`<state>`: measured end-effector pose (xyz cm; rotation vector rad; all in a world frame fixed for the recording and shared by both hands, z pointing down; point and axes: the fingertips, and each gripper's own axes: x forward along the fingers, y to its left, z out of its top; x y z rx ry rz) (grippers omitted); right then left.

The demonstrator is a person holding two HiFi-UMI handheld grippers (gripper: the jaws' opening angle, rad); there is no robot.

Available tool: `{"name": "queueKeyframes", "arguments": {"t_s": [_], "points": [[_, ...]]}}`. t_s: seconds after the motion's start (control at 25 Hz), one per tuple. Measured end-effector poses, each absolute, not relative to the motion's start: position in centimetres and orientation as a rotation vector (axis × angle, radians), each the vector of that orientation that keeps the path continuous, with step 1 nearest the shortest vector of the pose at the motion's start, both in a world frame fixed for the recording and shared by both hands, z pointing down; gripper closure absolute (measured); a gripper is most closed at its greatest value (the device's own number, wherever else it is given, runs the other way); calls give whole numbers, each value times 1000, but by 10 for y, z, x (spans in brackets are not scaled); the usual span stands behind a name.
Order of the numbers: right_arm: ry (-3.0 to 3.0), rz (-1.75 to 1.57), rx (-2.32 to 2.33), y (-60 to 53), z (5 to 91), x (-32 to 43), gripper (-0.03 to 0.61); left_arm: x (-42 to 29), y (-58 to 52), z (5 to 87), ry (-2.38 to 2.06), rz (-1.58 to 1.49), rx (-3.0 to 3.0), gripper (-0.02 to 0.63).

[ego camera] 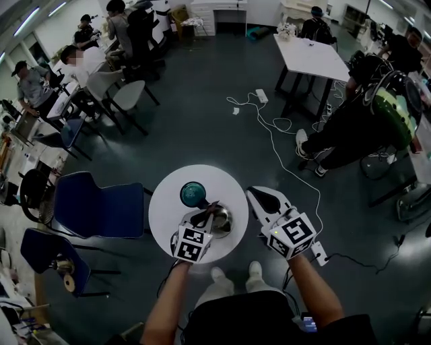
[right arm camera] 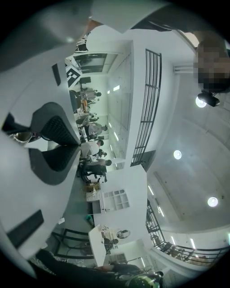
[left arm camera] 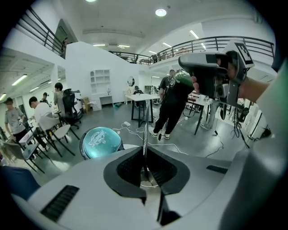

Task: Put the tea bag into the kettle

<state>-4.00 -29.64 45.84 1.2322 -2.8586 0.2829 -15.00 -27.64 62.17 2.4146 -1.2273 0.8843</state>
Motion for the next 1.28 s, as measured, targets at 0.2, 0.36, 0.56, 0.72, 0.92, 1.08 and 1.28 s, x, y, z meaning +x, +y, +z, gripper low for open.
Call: {"name": "queueKeyframes", "arguments": {"t_s": [0.2, 0.36, 0.56, 0.72, 0.92, 1.08, 1.28], "points": [[-2853, 292, 1237, -299, 464, -40, 560, -149, -278, 633, -1199, 934, 2420, 574], [-2850, 298, 1237, -301, 465, -40, 560, -151, -277, 645, -1156, 1001, 2400, 574], [-2841, 311, 1233, -302, 472, -39, 560, -155, -272, 664, -1104, 1082, 2364, 574], [-2836, 321, 1224, -303, 475, -37, 560, -154, -273, 670, -1099, 1102, 2360, 574], [-2843, 325, 1199, -306, 476, -45, 560, -155, -275, 678, -1081, 1139, 2351, 574], [-2846, 330, 1186, -308, 472, -49, 560, -154, -275, 678, -1064, 1166, 2346, 574], [-2837, 343, 1186, -309, 481, -47, 560, -154, -276, 689, -1074, 1166, 2334, 574]]}}
